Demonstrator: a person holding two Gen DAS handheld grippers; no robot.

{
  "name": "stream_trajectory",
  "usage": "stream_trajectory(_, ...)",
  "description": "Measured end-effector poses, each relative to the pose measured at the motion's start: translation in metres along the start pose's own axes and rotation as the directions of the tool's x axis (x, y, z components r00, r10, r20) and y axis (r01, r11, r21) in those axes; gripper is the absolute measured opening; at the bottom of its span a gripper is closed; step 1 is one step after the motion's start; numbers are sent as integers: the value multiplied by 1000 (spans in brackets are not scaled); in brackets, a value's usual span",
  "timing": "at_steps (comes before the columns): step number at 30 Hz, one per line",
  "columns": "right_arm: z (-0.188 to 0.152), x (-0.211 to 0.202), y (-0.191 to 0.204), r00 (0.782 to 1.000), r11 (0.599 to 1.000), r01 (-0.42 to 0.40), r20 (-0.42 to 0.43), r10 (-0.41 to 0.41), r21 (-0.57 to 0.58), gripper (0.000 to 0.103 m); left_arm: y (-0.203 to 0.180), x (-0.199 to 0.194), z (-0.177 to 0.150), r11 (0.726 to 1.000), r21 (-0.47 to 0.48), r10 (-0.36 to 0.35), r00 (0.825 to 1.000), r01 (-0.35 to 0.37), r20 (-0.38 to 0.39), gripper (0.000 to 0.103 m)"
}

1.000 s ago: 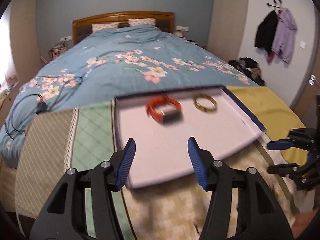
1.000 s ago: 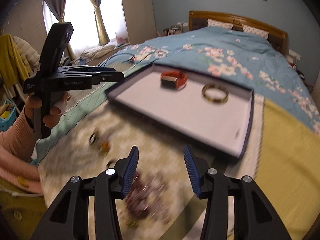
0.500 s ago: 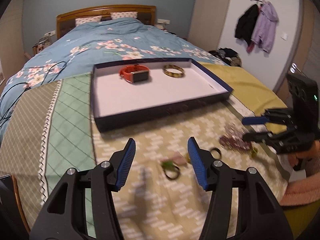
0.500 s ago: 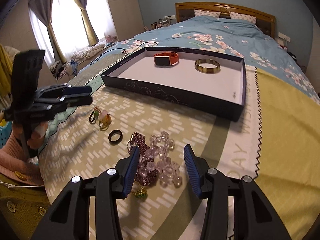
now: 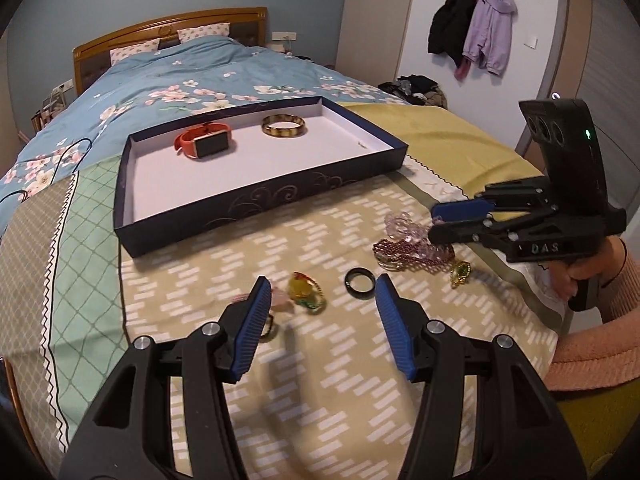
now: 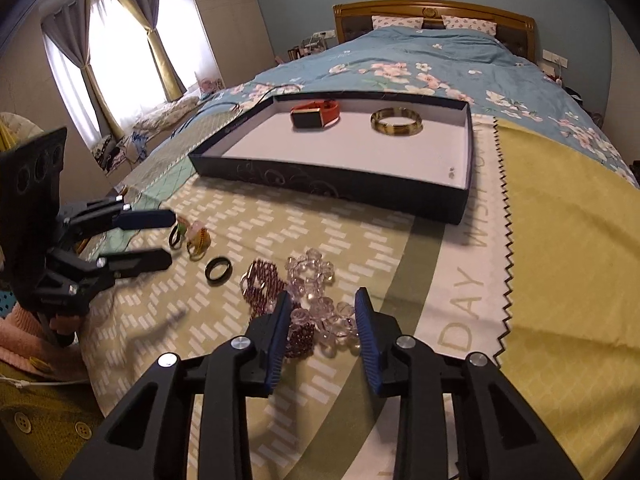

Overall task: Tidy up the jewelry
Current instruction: 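Grasp the pink hair clip with the left tool while the right tool grasps the clear crystal bracelet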

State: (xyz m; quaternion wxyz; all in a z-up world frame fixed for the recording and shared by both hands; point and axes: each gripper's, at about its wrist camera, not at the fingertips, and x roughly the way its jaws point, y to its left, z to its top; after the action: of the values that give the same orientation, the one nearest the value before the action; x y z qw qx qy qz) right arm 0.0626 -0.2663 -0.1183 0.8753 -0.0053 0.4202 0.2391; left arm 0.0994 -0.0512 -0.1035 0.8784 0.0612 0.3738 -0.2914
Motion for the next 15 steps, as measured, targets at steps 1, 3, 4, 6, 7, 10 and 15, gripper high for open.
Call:
stream_trajectory(1, 2, -1, -1, 1000, 1000, 3, 9, -3, 2, 27, -1, 0, 0, 1000, 1, -2, 1000, 2, -1, 54)
stream_trajectory(3, 4, -2, -4, 1000, 1000, 16, 17, -16, 6, 27, -1, 1, 0, 1000, 3, -7, 1000, 7, -3, 54)
stream_trajectory(4, 5, -1, -6, 1000, 1000, 10, 18, -11, 10, 27, -2, 2, 1, 1000, 4, -9, 1000, 9, -5, 54)
stream_trajectory(6, 6, 1, -12, 1000, 1000, 11, 21, -12, 28, 26, -3, 4, 1, 1000, 8, -12, 1000, 12, -8, 54)
stream_trajectory(7, 8, 1, -17, 1000, 999, -2, 25, 1, 51, 24, -4, 5, 2, 1000, 9, -14, 1000, 14, -10, 54)
stream_trajectory(10, 12, -1, -25, 999, 997, -6, 48, 2, 81, 4, -7, 10, 3, 1000, 15, -26, 999, 27, -22, 54)
stream_trajectory(15, 10, -6, -27, 999, 997, 5, 54, -9, 78, 33, -7, 14, 3, 1000, 10, -18, 999, 18, -27, 54)
